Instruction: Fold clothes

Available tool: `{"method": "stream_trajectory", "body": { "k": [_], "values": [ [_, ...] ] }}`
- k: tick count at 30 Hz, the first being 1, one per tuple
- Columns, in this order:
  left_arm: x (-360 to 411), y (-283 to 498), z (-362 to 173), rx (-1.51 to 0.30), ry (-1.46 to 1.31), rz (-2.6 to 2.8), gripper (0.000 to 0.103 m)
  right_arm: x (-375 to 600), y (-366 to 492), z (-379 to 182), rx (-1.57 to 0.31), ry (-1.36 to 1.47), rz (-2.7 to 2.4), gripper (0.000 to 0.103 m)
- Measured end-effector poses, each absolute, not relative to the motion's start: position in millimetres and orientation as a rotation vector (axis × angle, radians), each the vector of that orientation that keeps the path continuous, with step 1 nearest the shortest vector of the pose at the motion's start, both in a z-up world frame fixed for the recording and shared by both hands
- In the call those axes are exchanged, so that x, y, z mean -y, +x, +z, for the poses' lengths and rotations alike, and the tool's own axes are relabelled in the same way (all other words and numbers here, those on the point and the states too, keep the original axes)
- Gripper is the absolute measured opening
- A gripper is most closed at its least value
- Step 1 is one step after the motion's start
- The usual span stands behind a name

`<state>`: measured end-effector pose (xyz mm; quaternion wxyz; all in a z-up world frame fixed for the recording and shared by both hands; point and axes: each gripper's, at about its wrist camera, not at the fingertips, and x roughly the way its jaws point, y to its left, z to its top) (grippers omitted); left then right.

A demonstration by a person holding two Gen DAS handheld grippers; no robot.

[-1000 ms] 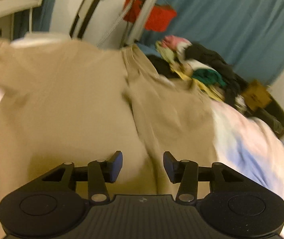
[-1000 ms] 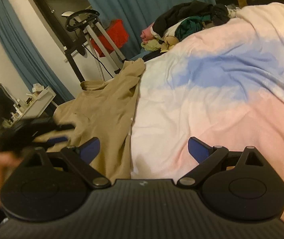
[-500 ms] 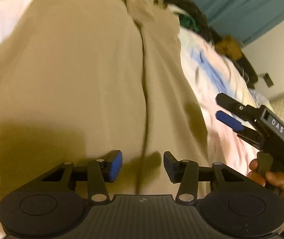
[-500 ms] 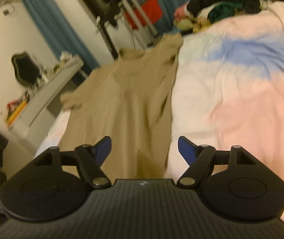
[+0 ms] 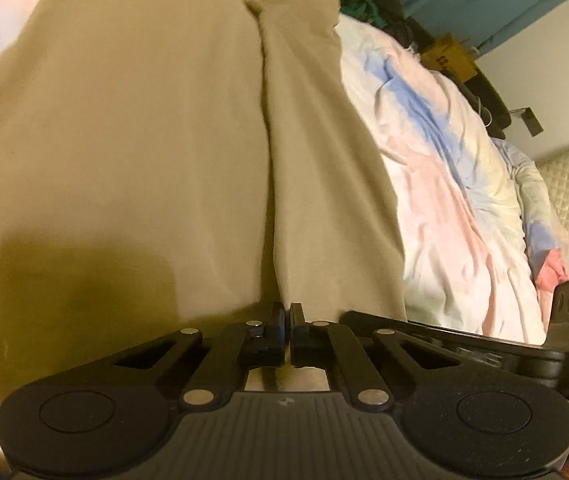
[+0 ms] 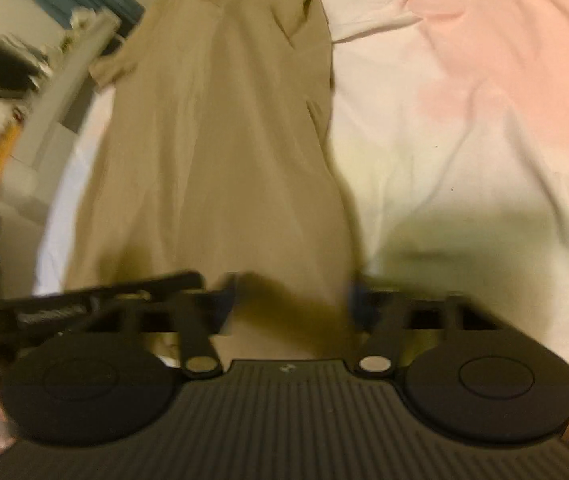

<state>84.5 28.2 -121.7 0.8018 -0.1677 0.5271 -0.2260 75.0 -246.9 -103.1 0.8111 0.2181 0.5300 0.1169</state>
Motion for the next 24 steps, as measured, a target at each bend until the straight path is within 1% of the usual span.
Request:
{"method": "stream_trajectory", "body": {
  "k": [4,9,12,15,16,17,18,19,20,21,22,24],
  "values": [
    [-25,65,-108,-1.118,-0.306,-0.465,0.001,242,66,-91,-1.141,0.399,0.261,0.009],
    [-22,60,-91,-1.053,-0.251,-0.439,0.002,237,56,-91,-1.16,0.324,0.231,0.008],
    [-19,58,-81,-1.011,-0.218,-0.423,0.005,235,51,-87,-1.142,0.301,0.223,0.009],
    [-17,56,-71,-0.97,-0.186,-0.407,0.017,243,44,-74,-1.095,0.311,0.226,0.011],
    [-16,55,-68,-0.956,-0.175,-0.401,0.028,247,42,-69,-1.074,0.329,0.228,0.013],
    [-15,54,-64,-0.942,-0.164,-0.396,0.035,250,41,-64,-1.05,0.344,0.228,0.023],
    [-14,53,-61,-0.929,-0.153,-0.39,0.047,252,41,-58,-1.024,0.349,0.225,0.034],
    [-14,52,-57,-0.915,-0.143,-0.385,0.053,255,40,-51,-0.989,0.345,0.221,0.062],
    [-13,54,-46,-0.879,-0.132,-0.38,0.056,258,39,-43,-0.943,0.335,0.218,0.084],
    [-13,55,-35,-0.842,-0.112,-0.371,0.066,260,37,-34,-0.892,0.321,0.215,0.089],
    [-13,57,-25,-0.806,-0.09,-0.361,0.08,261,37,-26,-0.844,0.296,0.216,0.087],
    [-15,60,-7,-0.736,-0.062,-0.342,0.092,261,37,-12,-0.755,0.226,0.22,0.088]
  ]
}}
